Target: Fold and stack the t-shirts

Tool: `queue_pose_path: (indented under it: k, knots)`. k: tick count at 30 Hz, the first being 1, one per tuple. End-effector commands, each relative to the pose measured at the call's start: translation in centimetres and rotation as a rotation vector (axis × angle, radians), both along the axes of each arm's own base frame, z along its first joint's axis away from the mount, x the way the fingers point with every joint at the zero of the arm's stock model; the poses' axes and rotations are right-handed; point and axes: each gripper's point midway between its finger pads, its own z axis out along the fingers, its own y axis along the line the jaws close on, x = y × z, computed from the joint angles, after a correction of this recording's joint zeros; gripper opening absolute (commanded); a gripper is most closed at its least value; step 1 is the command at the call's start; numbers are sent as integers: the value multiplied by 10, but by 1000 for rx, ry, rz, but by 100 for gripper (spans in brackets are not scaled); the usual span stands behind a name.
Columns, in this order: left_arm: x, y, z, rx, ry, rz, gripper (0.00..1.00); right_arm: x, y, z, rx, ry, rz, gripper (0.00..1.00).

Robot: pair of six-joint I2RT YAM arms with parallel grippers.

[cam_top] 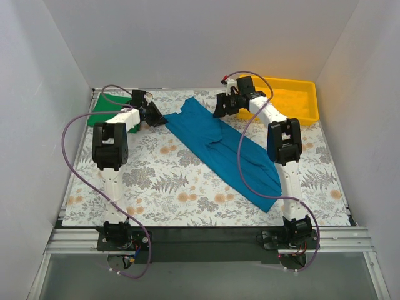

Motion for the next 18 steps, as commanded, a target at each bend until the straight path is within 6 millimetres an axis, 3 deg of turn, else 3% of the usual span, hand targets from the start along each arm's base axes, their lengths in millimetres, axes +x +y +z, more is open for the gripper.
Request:
queue_pose_path:
  k: [1,7,9,10,11,12,13,14,15,16,17,18]
  knots:
    - [4,12,5,34,1,-23,19,9,8,54,84,-136,79,67]
    - [14,10,36,41,-83,-72,34,29,-2,30,36,-96,-75,60]
    - [15,12,68,62,-171,-82,44,33,-6,19,20,-76,-114,60]
    - [5,16,63,90,-169,-83,48,33,-5,18,24,-73,-114,60]
    - [8,18,102,100,-277,-74,52,33,-4,11,29,-57,-117,59]
    - [4,21,115,111,-316,-68,53,32,-1,10,43,-50,-107,59]
    - [-8,24,110,120,-322,-58,55,33,0,9,54,-46,-104,59]
    - [-18,25,145,115,-395,-49,56,31,2,2,59,-27,-105,58]
    - [-28,26,150,110,-410,-47,56,30,5,1,67,-22,-98,57]
    - [-47,27,136,105,-382,-48,57,31,4,-1,69,-19,-97,57]
    - [-60,24,159,83,-437,-52,57,30,7,-4,70,-15,-94,55]
    - [-71,24,161,70,-439,-53,57,31,6,-7,70,-7,-100,55]
